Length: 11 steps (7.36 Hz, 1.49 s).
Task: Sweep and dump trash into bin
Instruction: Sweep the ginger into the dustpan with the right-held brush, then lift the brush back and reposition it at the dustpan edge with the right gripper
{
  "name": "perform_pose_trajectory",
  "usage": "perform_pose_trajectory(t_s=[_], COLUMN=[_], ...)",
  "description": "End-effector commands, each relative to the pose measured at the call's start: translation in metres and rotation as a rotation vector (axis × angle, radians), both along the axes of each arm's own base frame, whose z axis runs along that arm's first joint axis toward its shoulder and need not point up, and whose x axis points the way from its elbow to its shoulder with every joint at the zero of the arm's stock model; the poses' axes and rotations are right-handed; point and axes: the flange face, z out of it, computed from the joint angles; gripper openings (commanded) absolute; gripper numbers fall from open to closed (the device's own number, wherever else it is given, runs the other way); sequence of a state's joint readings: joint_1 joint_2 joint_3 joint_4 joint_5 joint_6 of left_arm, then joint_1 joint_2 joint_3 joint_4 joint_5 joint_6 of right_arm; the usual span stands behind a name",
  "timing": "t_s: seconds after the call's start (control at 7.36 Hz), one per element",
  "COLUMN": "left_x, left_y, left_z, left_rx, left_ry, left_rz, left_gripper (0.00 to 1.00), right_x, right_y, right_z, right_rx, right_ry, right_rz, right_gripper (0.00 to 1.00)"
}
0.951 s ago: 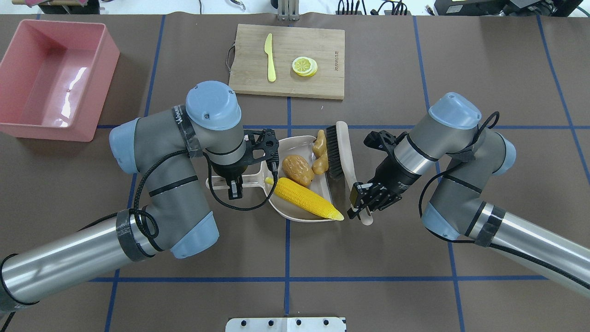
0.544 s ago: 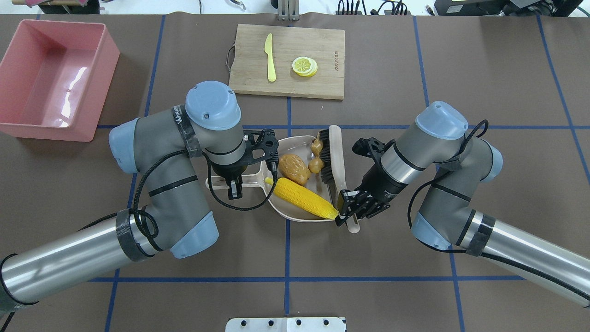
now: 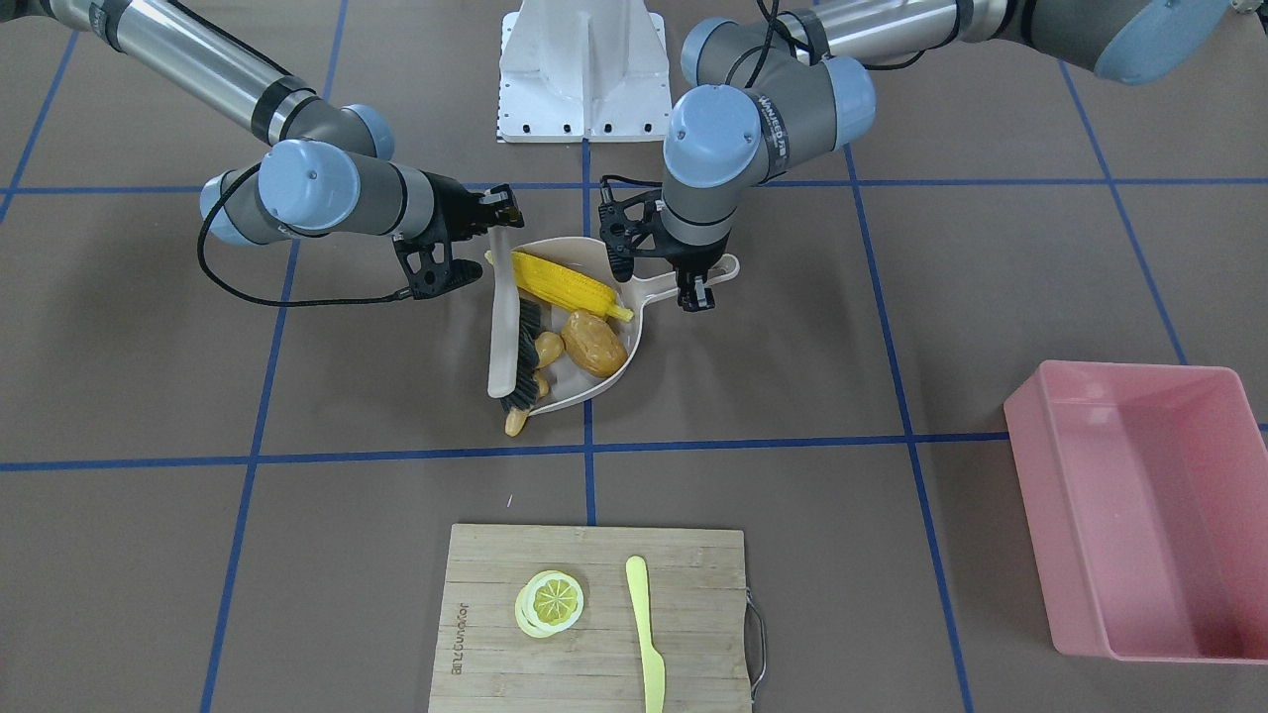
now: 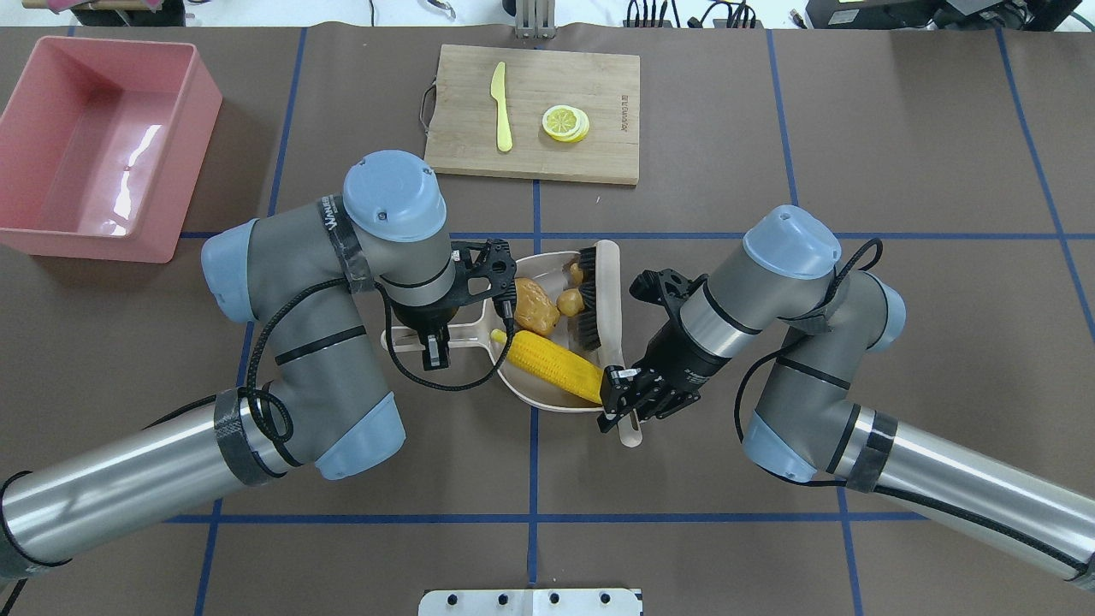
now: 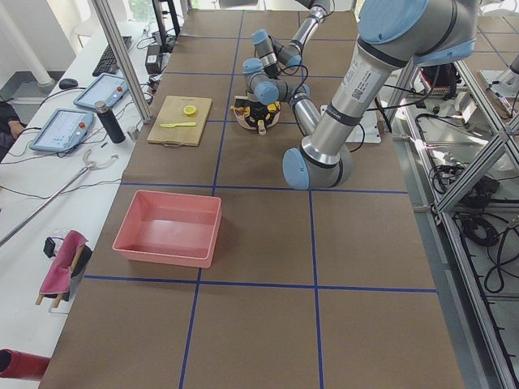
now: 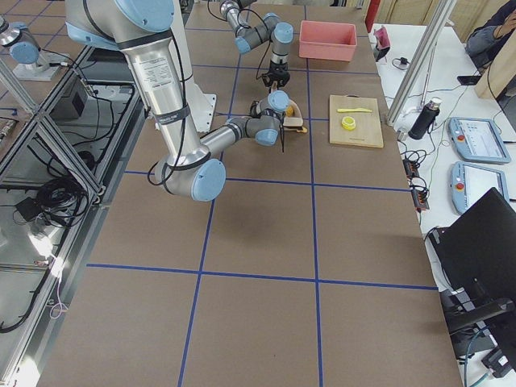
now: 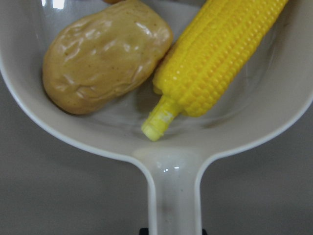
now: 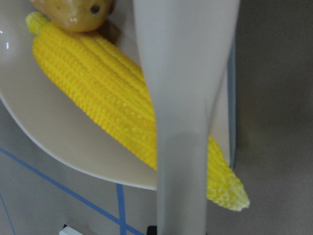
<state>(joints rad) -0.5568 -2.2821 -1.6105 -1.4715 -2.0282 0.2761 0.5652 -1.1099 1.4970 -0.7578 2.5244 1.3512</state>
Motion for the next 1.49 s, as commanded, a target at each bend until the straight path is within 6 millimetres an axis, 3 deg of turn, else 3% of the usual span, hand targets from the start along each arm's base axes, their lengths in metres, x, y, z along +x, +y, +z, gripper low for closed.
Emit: perform_pose_trajectory(t_s=[0.0,0.68,0.82,1.09,1.36], left_x=[0.0,-0.003,-0.003,-0.004,-0.004], left_y=[0.0,0.001,0.001,0.0,0.0], left_z=[0.0,0.005,0.005,0.005,0.006], left_rx=[0.0,0.003,0.003,0.0,0.002], left_ry=[0.002,0.007,0.005,0.001,0.002], left_rz=[0.001,-0.001,-0.003,-0.004,-0.005], left_gripper=[0.0,0.0,0.0,0.0,0.0], right_x=[0.002,0.062,0.077,0.078,0.094], right_y=[0.001,-0.015,-0.028,-0.05,-0.085], right_z=[-0.005,0.01,0.011,0.028,0.059], right_rx=[-0.017,-0.063,-0.073,-0.066,0.039], right_ry=[0.001,0.004,-0.001,0.022,0.01], right_rz=[0.004,0.038,0.04,0.074,0.085], right_gripper=[0.0,0.0,0.0,0.0,0.0])
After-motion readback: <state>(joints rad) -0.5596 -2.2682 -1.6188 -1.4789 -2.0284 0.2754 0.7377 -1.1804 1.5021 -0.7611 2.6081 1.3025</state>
